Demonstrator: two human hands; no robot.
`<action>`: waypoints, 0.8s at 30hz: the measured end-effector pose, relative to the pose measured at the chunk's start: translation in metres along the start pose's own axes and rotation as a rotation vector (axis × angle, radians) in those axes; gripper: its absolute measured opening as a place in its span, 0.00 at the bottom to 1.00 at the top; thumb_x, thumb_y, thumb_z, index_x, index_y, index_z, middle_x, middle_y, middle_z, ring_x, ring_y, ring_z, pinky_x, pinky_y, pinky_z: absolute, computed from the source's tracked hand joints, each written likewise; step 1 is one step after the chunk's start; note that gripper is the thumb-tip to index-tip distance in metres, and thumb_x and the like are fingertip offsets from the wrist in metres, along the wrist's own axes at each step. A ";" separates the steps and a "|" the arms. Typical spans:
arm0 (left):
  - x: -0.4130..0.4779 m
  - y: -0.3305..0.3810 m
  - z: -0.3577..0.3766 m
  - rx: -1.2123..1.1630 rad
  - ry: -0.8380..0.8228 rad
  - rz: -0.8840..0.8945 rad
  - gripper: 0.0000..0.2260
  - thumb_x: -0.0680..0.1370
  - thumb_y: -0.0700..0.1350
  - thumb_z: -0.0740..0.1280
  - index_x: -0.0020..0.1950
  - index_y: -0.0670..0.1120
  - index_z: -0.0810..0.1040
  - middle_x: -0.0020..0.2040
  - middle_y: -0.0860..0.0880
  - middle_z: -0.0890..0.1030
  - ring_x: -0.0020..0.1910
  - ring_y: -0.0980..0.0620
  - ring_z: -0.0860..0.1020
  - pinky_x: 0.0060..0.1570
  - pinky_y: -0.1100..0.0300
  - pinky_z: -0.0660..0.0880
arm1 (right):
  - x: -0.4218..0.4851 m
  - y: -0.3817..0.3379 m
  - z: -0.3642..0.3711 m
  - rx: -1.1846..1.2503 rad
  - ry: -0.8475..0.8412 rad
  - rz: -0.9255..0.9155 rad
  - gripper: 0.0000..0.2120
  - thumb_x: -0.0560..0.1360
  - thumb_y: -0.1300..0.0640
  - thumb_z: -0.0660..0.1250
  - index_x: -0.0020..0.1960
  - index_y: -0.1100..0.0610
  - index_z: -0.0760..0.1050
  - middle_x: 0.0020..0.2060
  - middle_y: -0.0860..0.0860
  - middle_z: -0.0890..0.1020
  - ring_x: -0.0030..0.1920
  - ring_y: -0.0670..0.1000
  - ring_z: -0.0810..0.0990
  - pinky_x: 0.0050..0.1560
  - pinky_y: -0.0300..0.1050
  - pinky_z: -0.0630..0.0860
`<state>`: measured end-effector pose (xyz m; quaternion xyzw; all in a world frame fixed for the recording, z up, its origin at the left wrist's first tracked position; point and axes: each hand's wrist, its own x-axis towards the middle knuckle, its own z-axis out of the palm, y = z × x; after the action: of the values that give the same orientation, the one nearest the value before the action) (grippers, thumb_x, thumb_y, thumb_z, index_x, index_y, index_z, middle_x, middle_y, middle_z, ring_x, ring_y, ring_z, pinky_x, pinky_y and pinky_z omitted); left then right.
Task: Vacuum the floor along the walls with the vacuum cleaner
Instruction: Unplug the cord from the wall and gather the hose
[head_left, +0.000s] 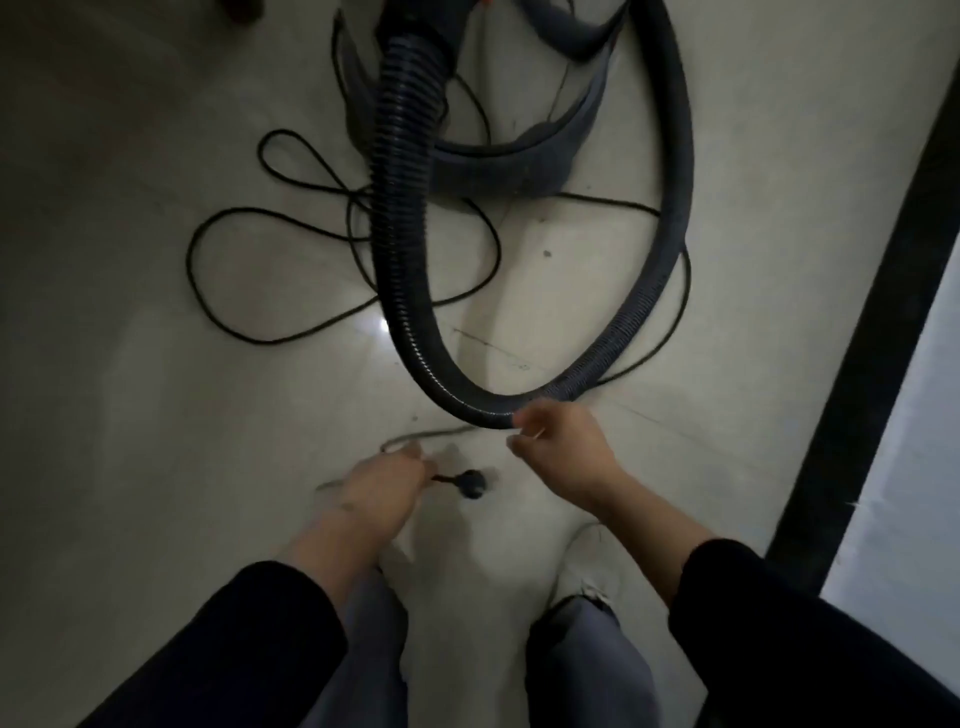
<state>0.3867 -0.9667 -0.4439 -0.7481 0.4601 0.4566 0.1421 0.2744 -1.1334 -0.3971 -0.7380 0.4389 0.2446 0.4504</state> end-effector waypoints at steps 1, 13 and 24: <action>-0.010 -0.021 -0.008 0.059 -0.012 -0.022 0.11 0.83 0.43 0.56 0.62 0.47 0.75 0.60 0.45 0.71 0.55 0.43 0.78 0.52 0.53 0.72 | -0.002 -0.018 0.004 -0.044 -0.046 -0.021 0.06 0.76 0.58 0.64 0.48 0.56 0.80 0.45 0.53 0.81 0.49 0.53 0.79 0.51 0.45 0.75; -0.064 -0.253 -0.082 -0.107 0.183 -0.587 0.11 0.83 0.41 0.57 0.57 0.45 0.79 0.52 0.42 0.80 0.53 0.42 0.79 0.45 0.57 0.73 | 0.017 -0.164 0.065 0.299 0.172 0.303 0.35 0.79 0.63 0.59 0.78 0.64 0.42 0.75 0.61 0.59 0.72 0.60 0.65 0.62 0.43 0.65; 0.084 -0.187 -0.097 -0.650 0.652 -0.323 0.11 0.82 0.46 0.61 0.54 0.40 0.78 0.52 0.40 0.79 0.51 0.39 0.77 0.44 0.55 0.65 | 0.103 -0.140 0.122 0.045 0.107 0.130 0.34 0.78 0.61 0.59 0.79 0.55 0.46 0.78 0.50 0.53 0.77 0.50 0.53 0.73 0.43 0.54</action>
<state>0.6074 -0.9750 -0.4985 -0.9196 0.1923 0.2907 -0.1815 0.4511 -1.0402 -0.4698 -0.7099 0.5145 0.2235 0.4258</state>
